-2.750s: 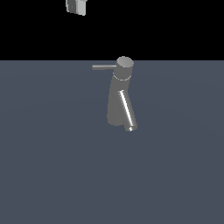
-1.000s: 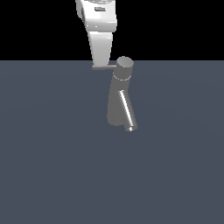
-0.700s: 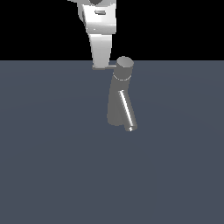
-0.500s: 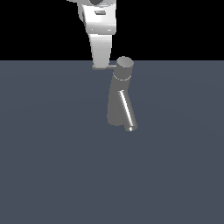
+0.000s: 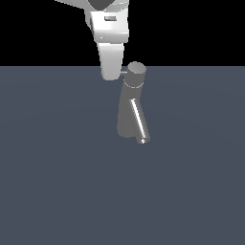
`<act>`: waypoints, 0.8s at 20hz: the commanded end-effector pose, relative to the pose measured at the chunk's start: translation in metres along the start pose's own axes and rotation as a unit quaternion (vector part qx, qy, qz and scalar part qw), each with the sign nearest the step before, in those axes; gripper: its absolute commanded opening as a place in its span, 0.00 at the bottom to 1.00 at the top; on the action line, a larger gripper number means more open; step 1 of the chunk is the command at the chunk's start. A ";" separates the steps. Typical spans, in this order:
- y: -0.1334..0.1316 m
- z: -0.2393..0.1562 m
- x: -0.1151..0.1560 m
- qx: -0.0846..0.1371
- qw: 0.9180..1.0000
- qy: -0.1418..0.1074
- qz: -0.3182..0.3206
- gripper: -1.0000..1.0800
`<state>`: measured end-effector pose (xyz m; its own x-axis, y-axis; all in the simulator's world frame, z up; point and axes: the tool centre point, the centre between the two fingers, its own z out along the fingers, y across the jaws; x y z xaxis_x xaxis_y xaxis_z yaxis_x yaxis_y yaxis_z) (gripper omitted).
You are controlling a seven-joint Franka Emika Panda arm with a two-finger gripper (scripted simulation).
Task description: Turn on the faucet by rotating a designated handle.
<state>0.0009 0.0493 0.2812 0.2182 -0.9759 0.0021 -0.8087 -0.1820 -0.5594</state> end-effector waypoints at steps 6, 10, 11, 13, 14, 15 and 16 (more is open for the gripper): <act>0.016 0.000 -0.001 0.000 1.000 0.000 0.000 0.00; 0.024 0.000 -0.002 0.000 1.000 0.000 0.000 0.00; 0.025 0.000 -0.002 0.000 1.000 0.001 0.001 0.00; 0.029 0.000 -0.002 0.000 1.000 0.001 0.001 0.00; 0.031 0.000 -0.002 0.000 1.000 0.001 0.001 0.00; 0.032 0.000 -0.002 0.000 1.000 0.001 0.001 0.00; 0.034 0.000 -0.002 0.000 1.000 0.001 0.001 0.00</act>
<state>-0.0219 0.0502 0.2667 0.2245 -0.9745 0.0041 -0.8034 -0.1875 -0.5652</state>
